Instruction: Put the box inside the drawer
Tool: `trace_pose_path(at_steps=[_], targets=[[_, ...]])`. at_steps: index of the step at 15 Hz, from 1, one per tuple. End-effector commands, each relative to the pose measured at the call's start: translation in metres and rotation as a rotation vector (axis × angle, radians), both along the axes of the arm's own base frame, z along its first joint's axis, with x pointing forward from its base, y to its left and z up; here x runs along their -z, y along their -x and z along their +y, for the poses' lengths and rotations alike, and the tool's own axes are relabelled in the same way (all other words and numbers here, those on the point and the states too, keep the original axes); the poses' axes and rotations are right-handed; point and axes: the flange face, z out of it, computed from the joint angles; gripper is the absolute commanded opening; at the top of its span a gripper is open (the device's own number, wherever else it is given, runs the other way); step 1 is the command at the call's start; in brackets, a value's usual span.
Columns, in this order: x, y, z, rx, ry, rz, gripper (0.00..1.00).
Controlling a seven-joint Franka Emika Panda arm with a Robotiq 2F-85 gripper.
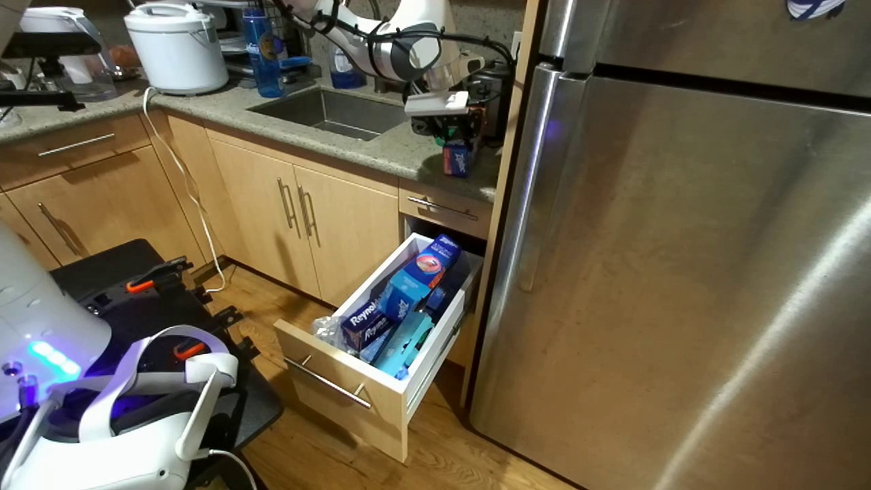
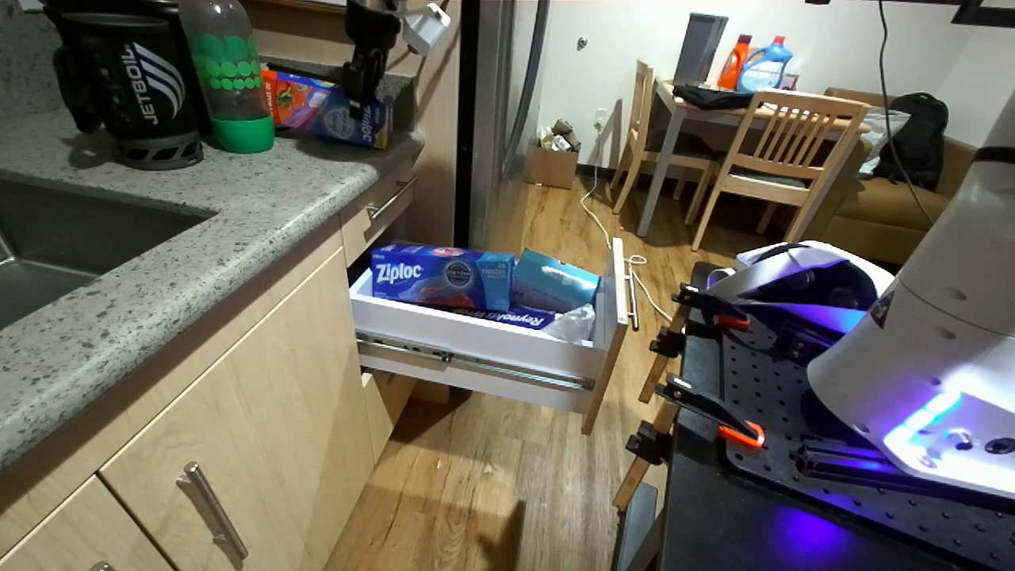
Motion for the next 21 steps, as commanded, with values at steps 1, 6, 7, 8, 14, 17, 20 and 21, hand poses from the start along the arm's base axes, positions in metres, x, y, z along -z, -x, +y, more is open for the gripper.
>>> trace_pose_path(at_steps=[1, 6, 7, 8, 14, 17, 20, 21], targets=[[-0.011, 0.005, -0.005, -0.037, 0.000, -0.033, 0.54], [-0.010, 0.009, -0.008, -0.047, -0.010, -0.041, 0.07], [-0.010, 0.010, -0.008, -0.043, -0.013, -0.041, 0.12], [-0.010, 0.011, -0.009, -0.042, -0.017, -0.042, 0.15], [-0.015, 0.027, -0.021, -0.025, -0.036, -0.056, 0.22], [-0.019, 0.044, -0.031, -0.026, -0.040, -0.058, 0.09], [-0.025, 0.062, -0.044, -0.029, -0.036, -0.063, 0.10], [-0.028, 0.068, -0.048, -0.029, -0.038, -0.065, 0.11]])
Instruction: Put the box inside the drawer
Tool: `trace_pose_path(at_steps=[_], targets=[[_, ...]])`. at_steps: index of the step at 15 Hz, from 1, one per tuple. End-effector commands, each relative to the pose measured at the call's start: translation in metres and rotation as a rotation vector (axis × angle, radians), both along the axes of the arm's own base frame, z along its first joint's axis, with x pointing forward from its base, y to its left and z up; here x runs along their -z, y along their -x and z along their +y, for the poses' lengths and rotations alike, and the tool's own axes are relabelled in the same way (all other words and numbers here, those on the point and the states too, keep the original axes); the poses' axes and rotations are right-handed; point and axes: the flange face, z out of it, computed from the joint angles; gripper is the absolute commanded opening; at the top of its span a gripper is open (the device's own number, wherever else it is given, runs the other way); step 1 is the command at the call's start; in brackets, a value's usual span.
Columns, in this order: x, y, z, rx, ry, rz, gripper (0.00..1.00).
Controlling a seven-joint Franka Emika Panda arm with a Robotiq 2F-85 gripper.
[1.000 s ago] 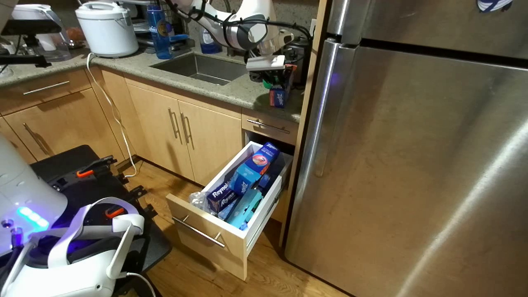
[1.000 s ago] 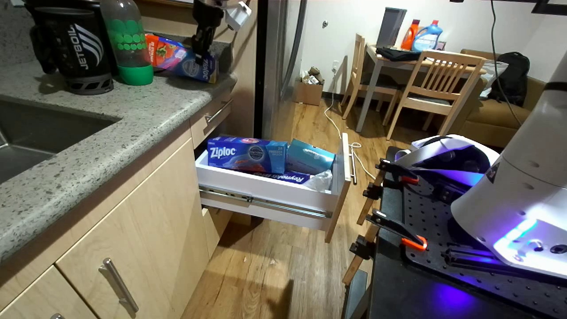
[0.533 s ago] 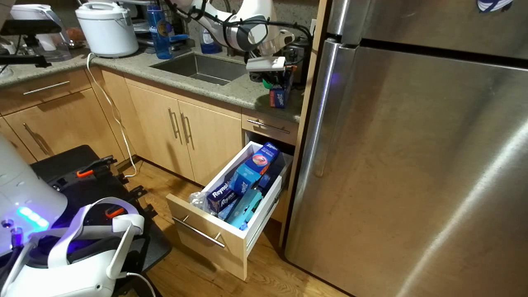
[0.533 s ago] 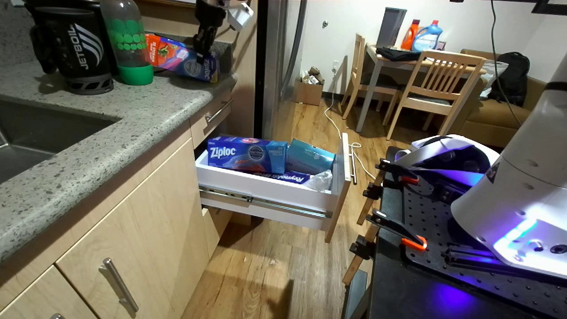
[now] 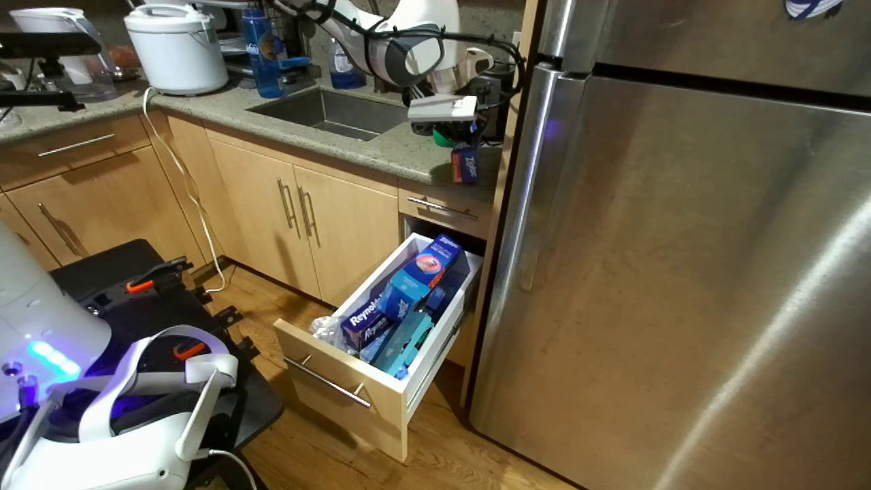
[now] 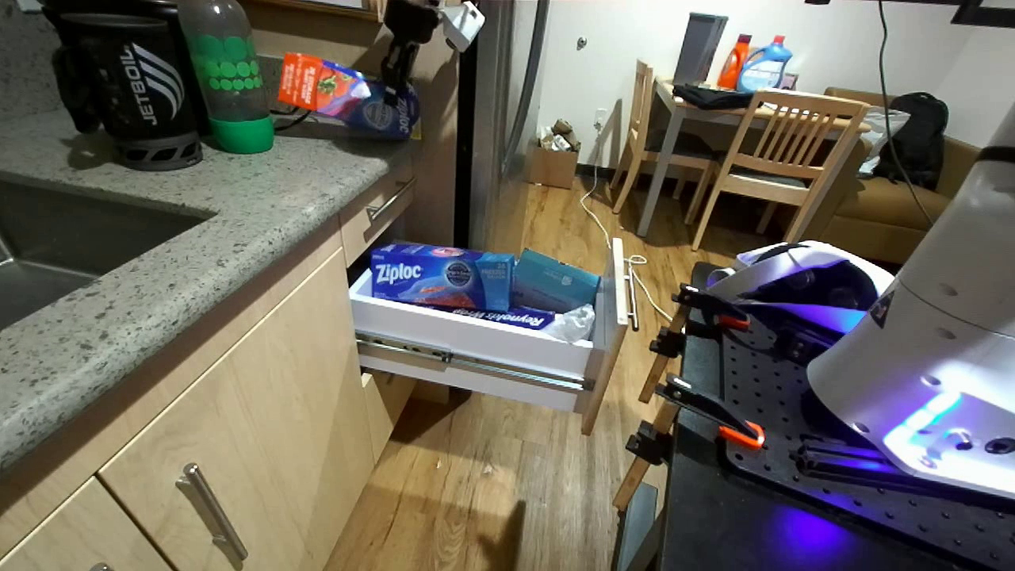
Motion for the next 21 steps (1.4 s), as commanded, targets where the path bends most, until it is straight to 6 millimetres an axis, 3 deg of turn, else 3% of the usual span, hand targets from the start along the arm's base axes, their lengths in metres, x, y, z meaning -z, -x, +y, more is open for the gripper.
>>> trace_pose_path(at_steps=[1, 3, 4, 5, 6, 10, 14, 18, 21], targets=[[-0.018, 0.032, -0.005, -0.022, -0.015, -0.021, 0.15], [-0.022, 0.043, -0.007, -0.024, -0.022, -0.026, 0.17], [-0.024, 0.049, -0.008, -0.026, -0.026, -0.025, 0.24], [-0.026, 0.055, -0.008, -0.027, -0.030, -0.027, 0.22], [-0.028, 0.060, -0.008, -0.027, -0.034, -0.028, 0.27], [-0.029, 0.082, -0.011, -0.024, -0.056, -0.015, 0.28], [-0.016, 0.103, -0.015, -0.013, -0.090, 0.024, 0.23], [0.009, 0.124, -0.017, 0.020, -0.144, 0.083, 0.27], [0.031, 0.142, -0.020, 0.059, -0.180, 0.131, 0.20]])
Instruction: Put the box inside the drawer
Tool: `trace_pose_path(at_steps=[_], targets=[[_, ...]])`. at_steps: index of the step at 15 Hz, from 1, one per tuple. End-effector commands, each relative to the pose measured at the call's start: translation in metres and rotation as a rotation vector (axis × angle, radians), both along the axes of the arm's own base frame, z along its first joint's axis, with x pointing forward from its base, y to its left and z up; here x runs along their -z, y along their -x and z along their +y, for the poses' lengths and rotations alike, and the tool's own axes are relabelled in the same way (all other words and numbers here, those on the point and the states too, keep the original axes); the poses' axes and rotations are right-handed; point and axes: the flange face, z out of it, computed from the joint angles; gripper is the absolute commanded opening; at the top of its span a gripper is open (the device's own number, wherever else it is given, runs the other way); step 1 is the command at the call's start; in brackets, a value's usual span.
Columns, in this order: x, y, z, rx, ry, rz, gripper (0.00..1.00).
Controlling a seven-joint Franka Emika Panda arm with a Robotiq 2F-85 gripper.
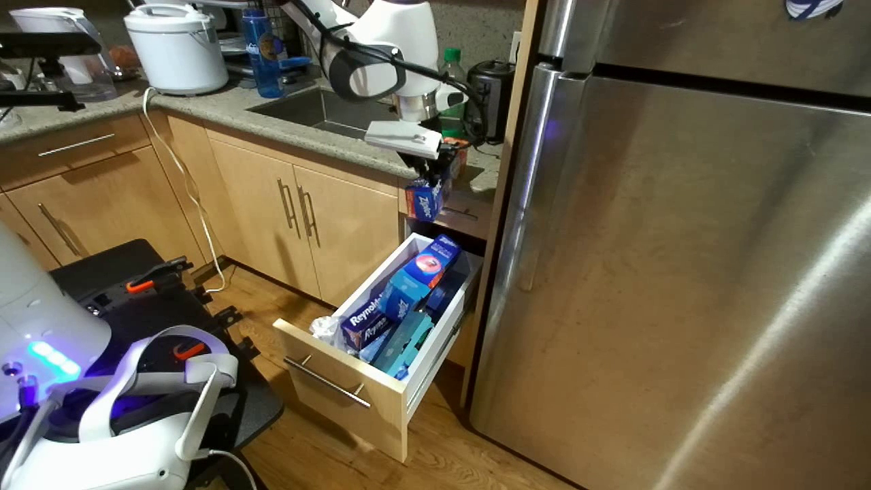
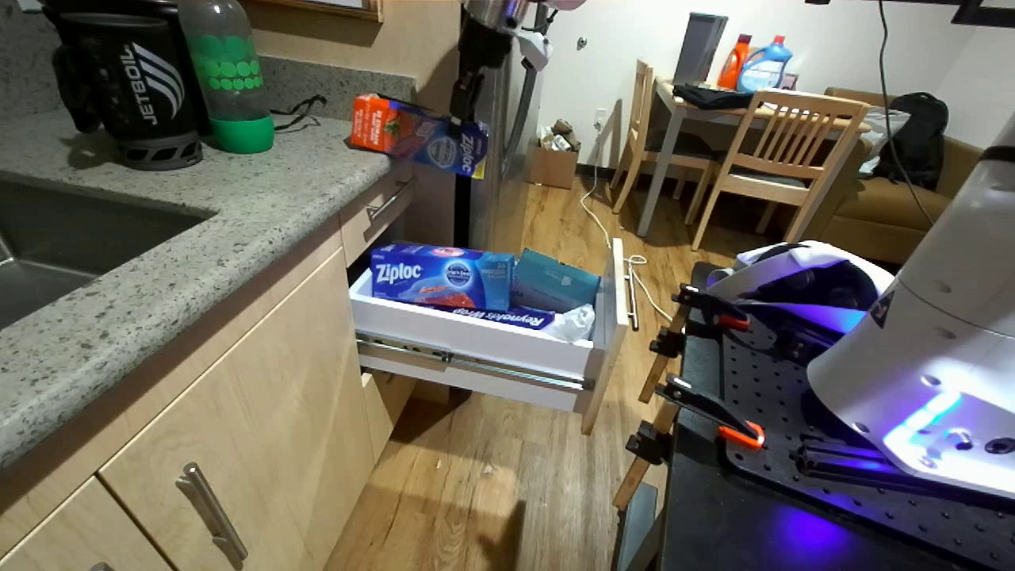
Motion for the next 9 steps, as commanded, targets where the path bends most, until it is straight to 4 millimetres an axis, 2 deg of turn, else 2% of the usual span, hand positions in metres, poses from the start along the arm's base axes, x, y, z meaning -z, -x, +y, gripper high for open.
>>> trace_pose_path(at_steps=[1, 5, 6, 8, 9], targets=[[0.012, 0.030, -0.002, 0.026, -0.040, 0.048, 0.20], [0.032, 0.050, -0.006, 0.060, -0.066, 0.092, 0.15], [0.035, 0.054, -0.007, 0.066, -0.070, 0.099, 0.19], [0.038, 0.060, -0.009, 0.077, -0.075, 0.107, 0.19], [0.039, 0.062, -0.010, 0.079, -0.075, 0.108, 0.14]])
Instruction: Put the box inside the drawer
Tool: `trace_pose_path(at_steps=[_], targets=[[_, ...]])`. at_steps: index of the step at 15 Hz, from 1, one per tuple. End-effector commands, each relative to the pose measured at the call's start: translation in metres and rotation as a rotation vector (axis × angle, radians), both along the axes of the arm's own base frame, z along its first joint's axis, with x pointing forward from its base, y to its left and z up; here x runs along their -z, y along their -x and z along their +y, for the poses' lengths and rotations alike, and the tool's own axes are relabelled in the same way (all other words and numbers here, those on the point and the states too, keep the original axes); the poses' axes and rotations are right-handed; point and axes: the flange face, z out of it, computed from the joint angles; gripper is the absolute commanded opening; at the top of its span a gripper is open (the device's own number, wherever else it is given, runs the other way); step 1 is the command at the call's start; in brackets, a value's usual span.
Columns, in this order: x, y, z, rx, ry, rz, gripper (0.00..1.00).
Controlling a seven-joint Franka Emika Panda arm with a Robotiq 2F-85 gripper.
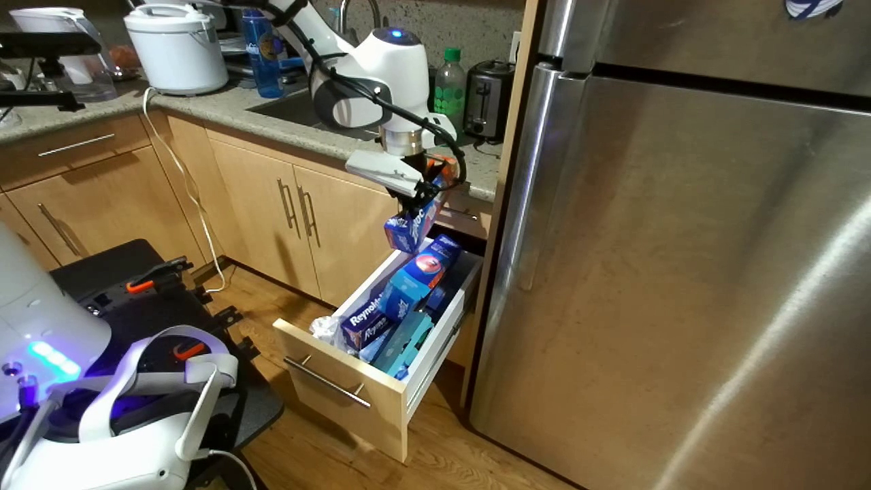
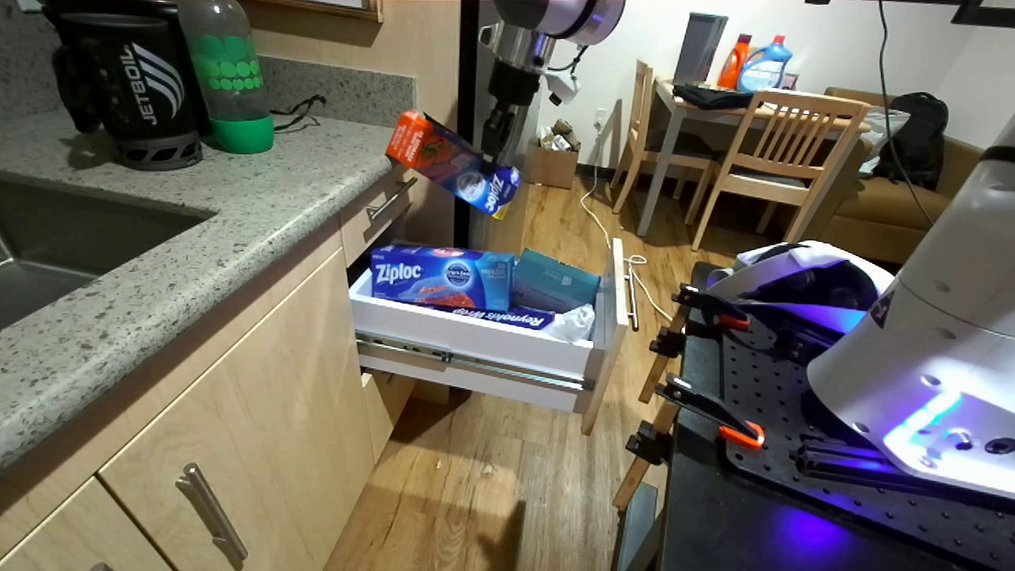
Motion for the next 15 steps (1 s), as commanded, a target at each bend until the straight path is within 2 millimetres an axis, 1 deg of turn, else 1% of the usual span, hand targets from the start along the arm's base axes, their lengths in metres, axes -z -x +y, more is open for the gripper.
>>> trace_pose_path(at_steps=[1, 3, 6, 7, 8, 10, 11, 13, 14, 15], targets=[[-0.009, 0.017, 0.000, 0.007, -0.013, 0.005, 0.12], [-0.010, 0.019, -0.001, 0.009, -0.012, 0.005, 0.11], [-0.012, 0.020, -0.002, 0.010, -0.009, 0.002, 0.12], [-0.013, 0.021, -0.002, 0.011, -0.008, 0.002, 0.15], [-0.013, 0.021, -0.002, 0.011, -0.008, 0.005, 0.14], [-0.008, 0.023, -0.002, 0.008, -0.011, 0.021, 0.12], [-0.004, 0.024, -0.001, 0.005, -0.015, 0.035, 0.08], [0.004, 0.028, 0.000, 0.000, -0.027, 0.062, 0.04], [0.008, 0.030, 0.001, 0.000, -0.032, 0.073, 0.00], [0.011, 0.033, 0.002, 0.001, -0.037, 0.084, 0.03]])
